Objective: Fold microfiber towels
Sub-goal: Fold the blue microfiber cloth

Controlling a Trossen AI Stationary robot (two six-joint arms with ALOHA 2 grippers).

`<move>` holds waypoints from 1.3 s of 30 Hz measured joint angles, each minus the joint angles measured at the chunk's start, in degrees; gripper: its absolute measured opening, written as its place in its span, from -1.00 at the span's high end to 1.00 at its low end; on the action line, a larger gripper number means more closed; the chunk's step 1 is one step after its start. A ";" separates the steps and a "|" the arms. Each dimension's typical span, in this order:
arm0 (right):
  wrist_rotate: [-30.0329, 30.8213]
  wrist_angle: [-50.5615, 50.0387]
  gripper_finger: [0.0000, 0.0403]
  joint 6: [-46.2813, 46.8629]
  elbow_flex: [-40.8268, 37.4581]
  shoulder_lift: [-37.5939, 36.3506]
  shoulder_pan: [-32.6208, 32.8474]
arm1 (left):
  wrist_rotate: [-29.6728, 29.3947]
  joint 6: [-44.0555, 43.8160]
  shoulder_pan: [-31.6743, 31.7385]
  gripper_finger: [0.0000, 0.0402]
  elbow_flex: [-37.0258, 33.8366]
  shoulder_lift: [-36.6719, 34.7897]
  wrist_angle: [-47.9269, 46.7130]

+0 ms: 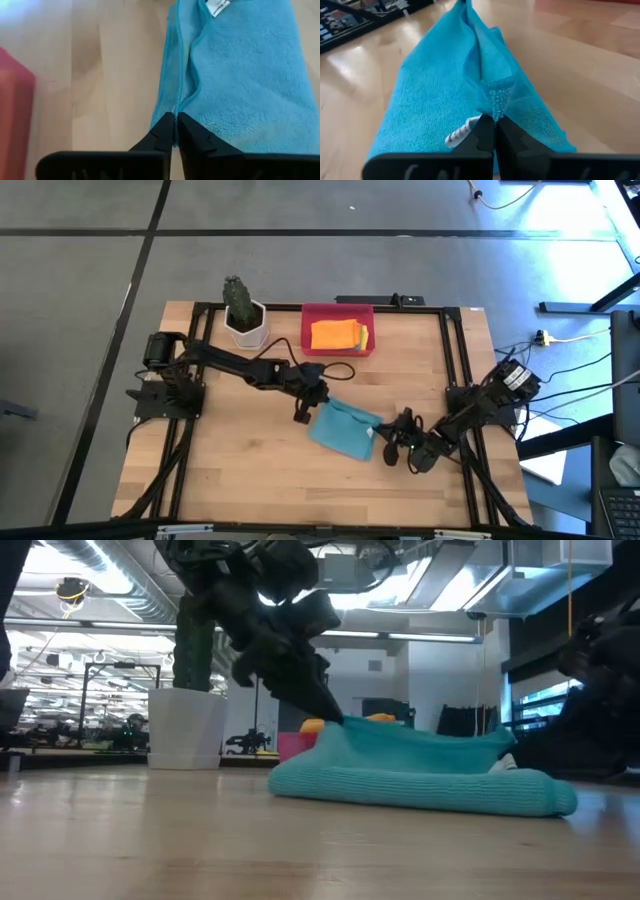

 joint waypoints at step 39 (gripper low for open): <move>1.57 -0.86 0.22 -19.00 -4.07 -13.71 -3.57 | -11.13 -0.26 -7.95 0.48 0.02 4.96 1.19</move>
